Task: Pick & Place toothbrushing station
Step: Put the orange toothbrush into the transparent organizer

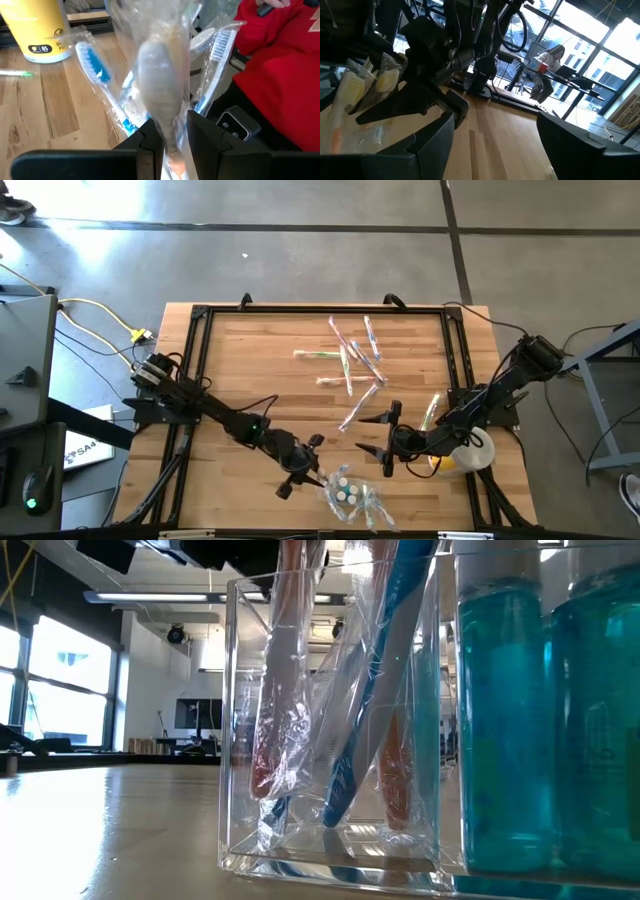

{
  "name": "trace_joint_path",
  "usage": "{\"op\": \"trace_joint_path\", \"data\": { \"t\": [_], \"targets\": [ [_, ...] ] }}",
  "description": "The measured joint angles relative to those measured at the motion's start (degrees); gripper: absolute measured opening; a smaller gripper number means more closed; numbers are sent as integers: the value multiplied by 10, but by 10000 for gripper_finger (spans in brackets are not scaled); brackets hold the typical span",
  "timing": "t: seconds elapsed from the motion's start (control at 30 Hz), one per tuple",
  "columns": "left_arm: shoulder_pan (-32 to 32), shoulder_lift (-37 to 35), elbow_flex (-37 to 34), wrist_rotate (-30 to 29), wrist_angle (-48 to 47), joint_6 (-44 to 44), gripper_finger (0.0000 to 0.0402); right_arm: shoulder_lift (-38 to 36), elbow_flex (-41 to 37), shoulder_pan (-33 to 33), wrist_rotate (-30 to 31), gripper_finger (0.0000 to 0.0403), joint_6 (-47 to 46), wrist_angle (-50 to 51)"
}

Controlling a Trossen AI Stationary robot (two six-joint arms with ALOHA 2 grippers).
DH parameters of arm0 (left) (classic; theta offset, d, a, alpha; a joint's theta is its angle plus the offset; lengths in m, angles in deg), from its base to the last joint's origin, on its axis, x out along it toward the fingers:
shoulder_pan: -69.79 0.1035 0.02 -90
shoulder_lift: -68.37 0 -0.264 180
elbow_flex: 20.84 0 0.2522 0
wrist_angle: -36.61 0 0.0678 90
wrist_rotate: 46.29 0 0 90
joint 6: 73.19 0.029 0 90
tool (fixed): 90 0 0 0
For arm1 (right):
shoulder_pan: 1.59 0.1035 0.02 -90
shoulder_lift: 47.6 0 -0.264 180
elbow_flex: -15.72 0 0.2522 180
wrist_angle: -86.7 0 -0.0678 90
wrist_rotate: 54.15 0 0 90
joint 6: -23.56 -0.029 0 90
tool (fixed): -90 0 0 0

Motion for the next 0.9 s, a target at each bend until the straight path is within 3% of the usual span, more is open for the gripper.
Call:
{"op": "trace_joint_path", "data": {
  "t": [0.23,0.6,0.9],
  "targets": [
    [-1,0,6,0,-11,0,86,0,0,0,0,276,0,2],
    [0,0,7,-18,-11,0,192,0,0,0,0,276,-9,2],
    [0,-22,7,-32,-12,13,203,0,0,0,0,276,-15,7]
  ]
}}
